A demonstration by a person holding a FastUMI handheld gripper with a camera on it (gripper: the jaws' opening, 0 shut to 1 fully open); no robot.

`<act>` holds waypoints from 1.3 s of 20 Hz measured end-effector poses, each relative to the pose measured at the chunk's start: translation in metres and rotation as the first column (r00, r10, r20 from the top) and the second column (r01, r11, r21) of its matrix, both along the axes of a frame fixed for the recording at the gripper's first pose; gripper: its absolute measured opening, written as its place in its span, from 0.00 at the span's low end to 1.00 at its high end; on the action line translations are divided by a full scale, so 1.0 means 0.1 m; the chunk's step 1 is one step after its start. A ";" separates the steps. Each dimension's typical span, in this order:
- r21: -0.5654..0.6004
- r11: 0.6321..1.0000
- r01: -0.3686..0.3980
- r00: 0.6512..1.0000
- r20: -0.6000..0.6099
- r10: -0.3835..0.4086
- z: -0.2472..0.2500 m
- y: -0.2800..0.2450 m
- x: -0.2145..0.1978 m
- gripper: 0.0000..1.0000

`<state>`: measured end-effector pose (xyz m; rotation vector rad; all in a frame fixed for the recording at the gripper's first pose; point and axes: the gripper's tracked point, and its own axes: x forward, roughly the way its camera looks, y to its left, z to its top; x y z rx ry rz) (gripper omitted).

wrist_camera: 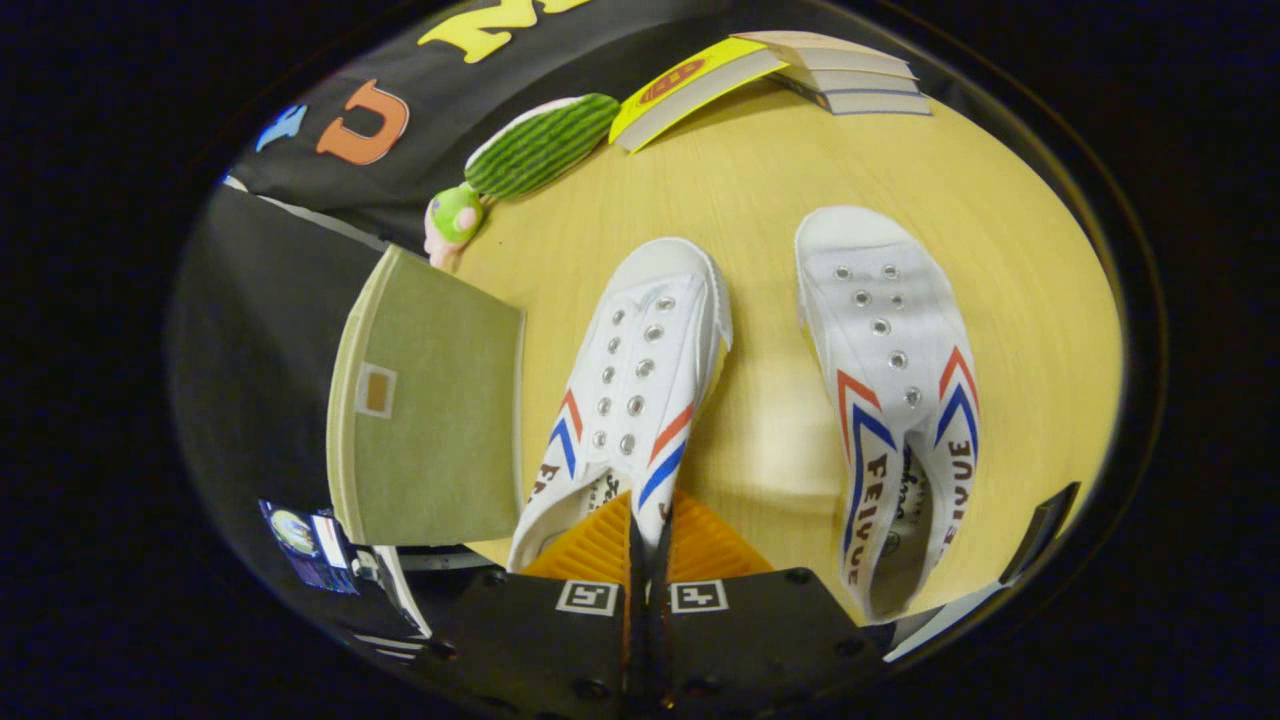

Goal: Open the storage box then place both shoes into the box .Put the left shoe in first, then the right shoe, with the right side of both shoes facing outward in a uniform manner.

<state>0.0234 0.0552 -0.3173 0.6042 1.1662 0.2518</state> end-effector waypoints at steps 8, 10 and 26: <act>0.040 0.999 -0.020 0.976 0.216 0.011 1.42 0.31 0.02 0.06; 0.032 0.999 -0.033 0.963 0.267 0.024 1.78 0.46 0.08 0.06; 0.008 0.954 -0.298 0.940 0.173 0.293 1.70 2.80 0.26 0.06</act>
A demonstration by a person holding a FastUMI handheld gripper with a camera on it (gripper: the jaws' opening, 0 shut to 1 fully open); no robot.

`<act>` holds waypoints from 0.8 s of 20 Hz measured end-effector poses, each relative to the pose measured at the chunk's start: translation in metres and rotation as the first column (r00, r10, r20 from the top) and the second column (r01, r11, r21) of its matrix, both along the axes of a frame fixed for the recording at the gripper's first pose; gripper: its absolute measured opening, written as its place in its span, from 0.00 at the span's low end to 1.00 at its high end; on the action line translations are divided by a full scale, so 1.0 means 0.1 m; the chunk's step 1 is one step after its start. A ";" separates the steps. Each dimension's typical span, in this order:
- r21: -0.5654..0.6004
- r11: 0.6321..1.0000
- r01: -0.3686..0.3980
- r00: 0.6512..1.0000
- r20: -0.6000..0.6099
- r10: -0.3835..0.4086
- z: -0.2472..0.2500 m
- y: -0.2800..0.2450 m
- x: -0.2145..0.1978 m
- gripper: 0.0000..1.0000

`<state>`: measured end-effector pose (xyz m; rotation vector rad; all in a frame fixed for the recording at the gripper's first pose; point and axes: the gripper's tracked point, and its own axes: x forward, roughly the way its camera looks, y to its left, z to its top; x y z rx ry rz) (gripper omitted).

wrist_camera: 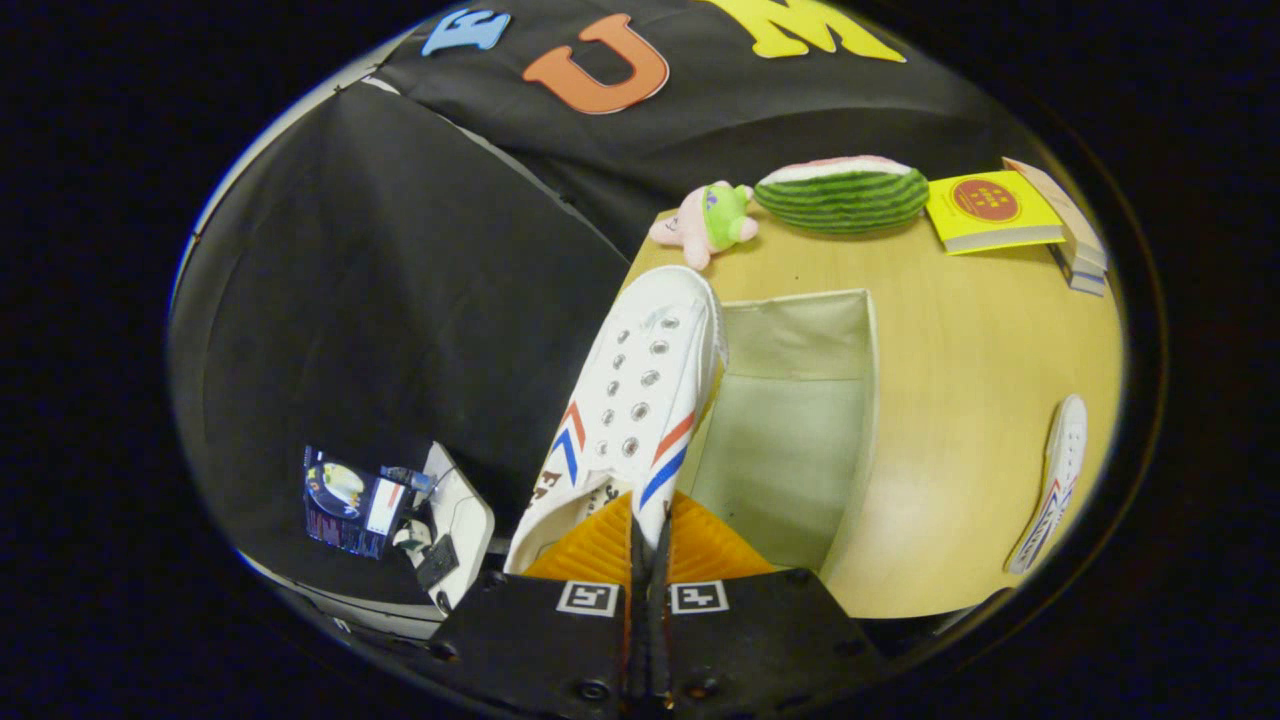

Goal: Open the storage box then place both shoes into the box .Put the left shoe in first, then the right shoe, with the right side of both shoes facing outward in a uniform manner.

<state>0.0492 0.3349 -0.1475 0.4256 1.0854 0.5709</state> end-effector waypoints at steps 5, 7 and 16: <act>0.044 0.998 0.049 0.998 -0.043 -0.047 -0.29 0.07 0.16 0.05; 0.083 0.993 0.086 0.996 -0.034 -0.083 -0.21 0.03 0.17 0.06; 0.102 0.975 0.196 0.976 -0.119 -0.184 -0.52 -0.09 0.32 0.06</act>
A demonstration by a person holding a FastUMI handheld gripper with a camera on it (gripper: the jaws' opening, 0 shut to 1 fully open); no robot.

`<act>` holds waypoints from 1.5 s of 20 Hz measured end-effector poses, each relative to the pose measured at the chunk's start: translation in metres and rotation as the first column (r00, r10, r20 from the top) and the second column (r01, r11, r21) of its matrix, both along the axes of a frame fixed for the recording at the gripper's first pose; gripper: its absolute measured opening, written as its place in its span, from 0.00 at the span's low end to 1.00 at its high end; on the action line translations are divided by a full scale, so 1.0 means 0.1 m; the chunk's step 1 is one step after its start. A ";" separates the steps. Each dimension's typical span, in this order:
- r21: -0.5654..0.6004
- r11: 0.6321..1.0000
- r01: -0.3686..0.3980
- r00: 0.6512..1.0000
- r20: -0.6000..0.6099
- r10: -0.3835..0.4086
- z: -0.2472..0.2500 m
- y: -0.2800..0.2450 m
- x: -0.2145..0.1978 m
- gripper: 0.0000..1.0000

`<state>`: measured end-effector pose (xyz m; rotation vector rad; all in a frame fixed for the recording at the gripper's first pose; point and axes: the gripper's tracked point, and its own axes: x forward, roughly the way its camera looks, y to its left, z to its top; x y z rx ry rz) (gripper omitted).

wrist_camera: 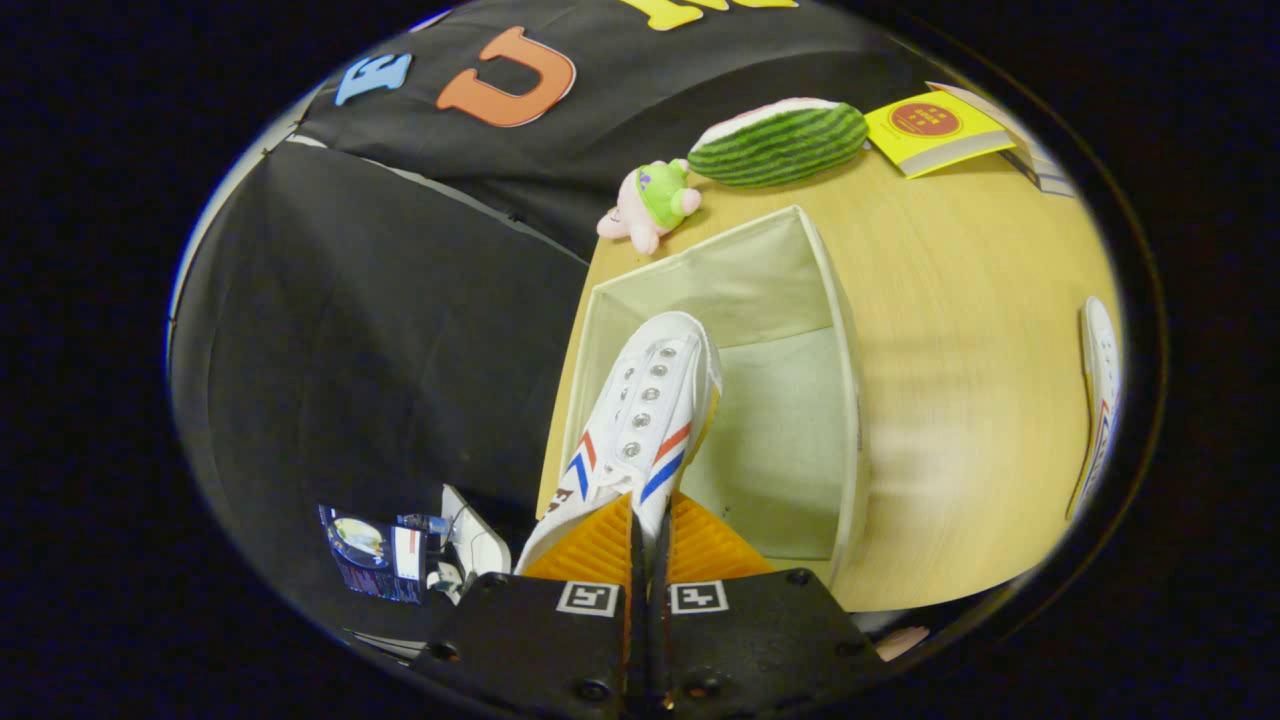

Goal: Open the storage box then place both shoes into the box .Put the left shoe in first, then the right shoe, with the right side of both shoes facing outward in a uniform manner.

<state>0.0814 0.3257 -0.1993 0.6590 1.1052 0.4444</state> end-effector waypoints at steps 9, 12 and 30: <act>0.017 1.000 -0.004 0.998 -0.062 0.005 -0.06 0.33 0.10 0.44; -0.022 0.999 -0.044 0.999 0.014 0.045 0.08 0.23 0.04 0.78; -0.440 0.897 0.044 0.982 0.182 0.041 0.18 -2.47 -0.50 0.97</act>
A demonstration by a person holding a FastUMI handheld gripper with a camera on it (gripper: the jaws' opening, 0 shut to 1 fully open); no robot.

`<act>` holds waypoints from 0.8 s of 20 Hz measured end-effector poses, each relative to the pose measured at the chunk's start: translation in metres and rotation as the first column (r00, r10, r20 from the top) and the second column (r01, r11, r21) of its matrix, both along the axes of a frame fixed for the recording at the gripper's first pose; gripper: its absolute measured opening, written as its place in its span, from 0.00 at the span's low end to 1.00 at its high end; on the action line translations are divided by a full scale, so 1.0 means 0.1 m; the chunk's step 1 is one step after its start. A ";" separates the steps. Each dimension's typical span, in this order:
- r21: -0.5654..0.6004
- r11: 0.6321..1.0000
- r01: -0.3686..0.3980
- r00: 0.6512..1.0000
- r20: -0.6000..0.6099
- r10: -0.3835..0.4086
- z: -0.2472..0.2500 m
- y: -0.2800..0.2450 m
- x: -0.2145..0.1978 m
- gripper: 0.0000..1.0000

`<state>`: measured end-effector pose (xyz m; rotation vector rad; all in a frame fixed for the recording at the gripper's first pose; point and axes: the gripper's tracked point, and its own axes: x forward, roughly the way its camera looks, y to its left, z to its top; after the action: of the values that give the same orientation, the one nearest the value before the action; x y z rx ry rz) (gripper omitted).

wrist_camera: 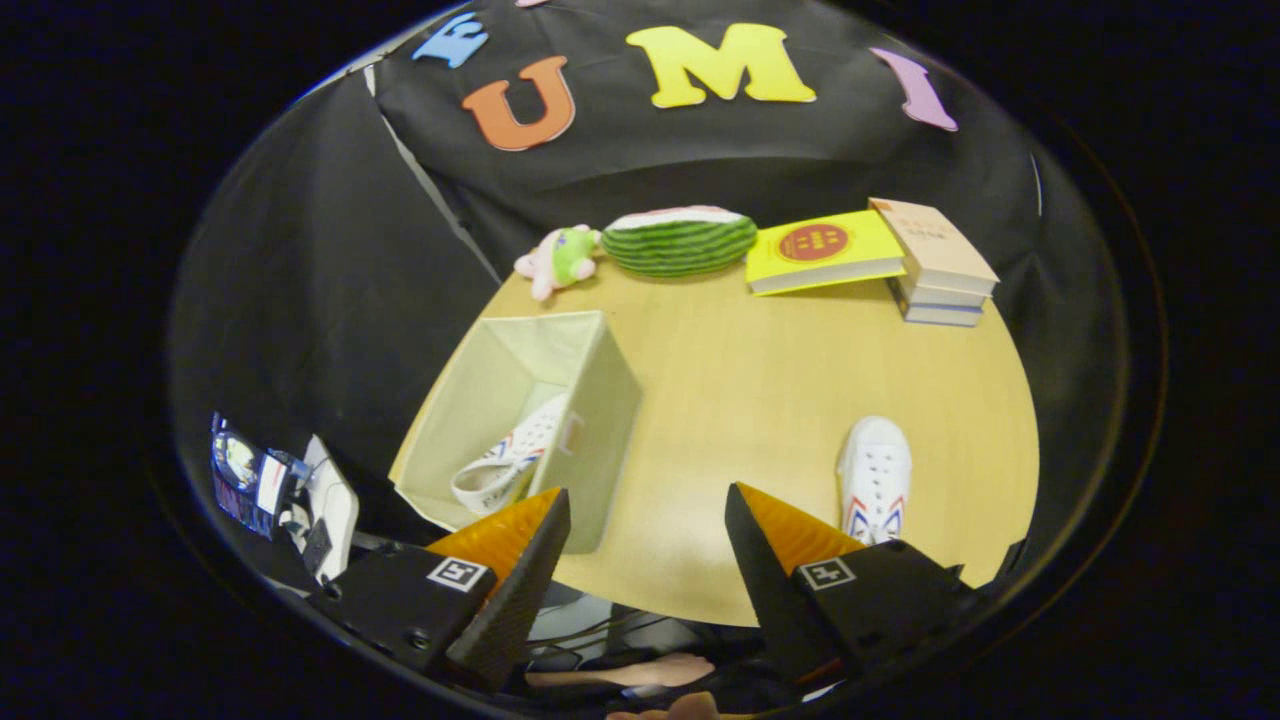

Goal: Open the storage box then place both shoes into the box .Put the left shoe in first, then the right shoe, with the right side of both shoes facing outward in a uniform manner.

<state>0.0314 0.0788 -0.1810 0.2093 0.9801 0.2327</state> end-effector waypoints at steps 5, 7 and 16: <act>-0.165 0.981 0.098 0.984 -0.128 -0.120 -0.90 -1.28 -0.14 0.98; -0.163 0.977 0.135 0.964 -0.207 -0.167 -1.19 -1.56 -0.24 0.98; -0.171 0.973 0.154 0.938 -0.283 -0.198 -1.68 -2.00 -0.22 0.97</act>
<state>0.0090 -0.1212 -0.3494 0.1997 1.2668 -0.0396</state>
